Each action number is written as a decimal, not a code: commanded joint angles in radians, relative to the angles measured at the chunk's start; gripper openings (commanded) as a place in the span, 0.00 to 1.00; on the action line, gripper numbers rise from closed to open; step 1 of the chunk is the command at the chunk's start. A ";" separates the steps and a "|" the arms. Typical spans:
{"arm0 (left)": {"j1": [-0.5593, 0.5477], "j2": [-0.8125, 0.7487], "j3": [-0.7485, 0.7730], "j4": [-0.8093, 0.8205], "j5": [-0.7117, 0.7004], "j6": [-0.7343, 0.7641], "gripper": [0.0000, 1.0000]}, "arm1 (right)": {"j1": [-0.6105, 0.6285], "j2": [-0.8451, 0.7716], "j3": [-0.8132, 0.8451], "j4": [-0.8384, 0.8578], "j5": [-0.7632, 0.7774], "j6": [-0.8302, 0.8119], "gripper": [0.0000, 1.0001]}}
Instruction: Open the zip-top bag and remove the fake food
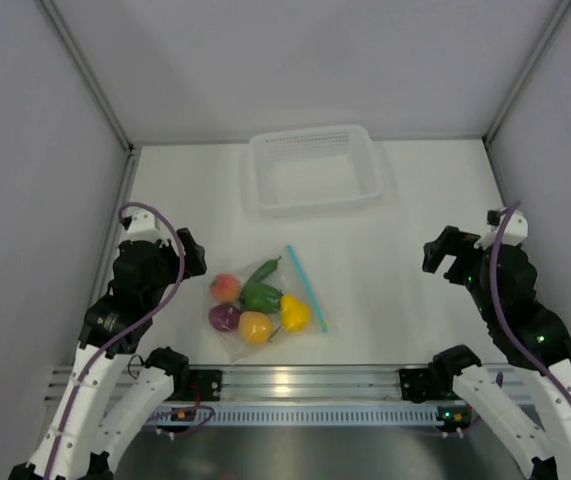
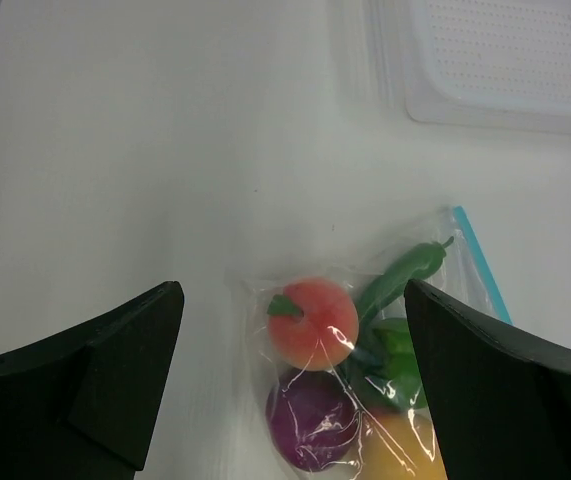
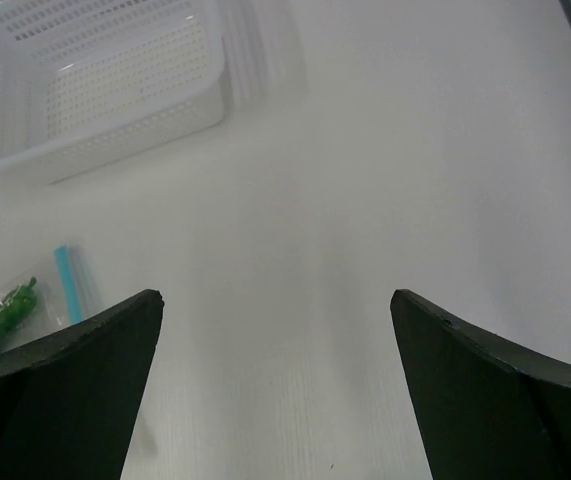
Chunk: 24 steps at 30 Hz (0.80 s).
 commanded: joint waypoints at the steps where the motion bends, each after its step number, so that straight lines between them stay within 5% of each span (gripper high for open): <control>1: 0.002 -0.012 -0.011 0.046 0.013 -0.007 0.98 | 0.007 -0.005 0.000 0.052 0.019 -0.010 0.99; 7: 0.002 -0.012 -0.011 0.051 0.025 -0.006 0.98 | 0.007 -0.013 -0.032 0.117 -0.039 -0.017 1.00; 15: 0.002 -0.009 -0.014 0.056 0.043 -0.004 0.98 | 0.007 0.005 -0.202 0.418 -0.487 0.073 0.99; 19: 0.004 -0.008 -0.017 0.060 0.054 -0.003 0.98 | 0.005 0.163 -0.323 0.696 -0.718 0.211 0.96; 24: 0.002 -0.006 -0.018 0.063 0.062 -0.001 0.98 | 0.042 0.378 -0.414 0.954 -0.802 0.315 0.91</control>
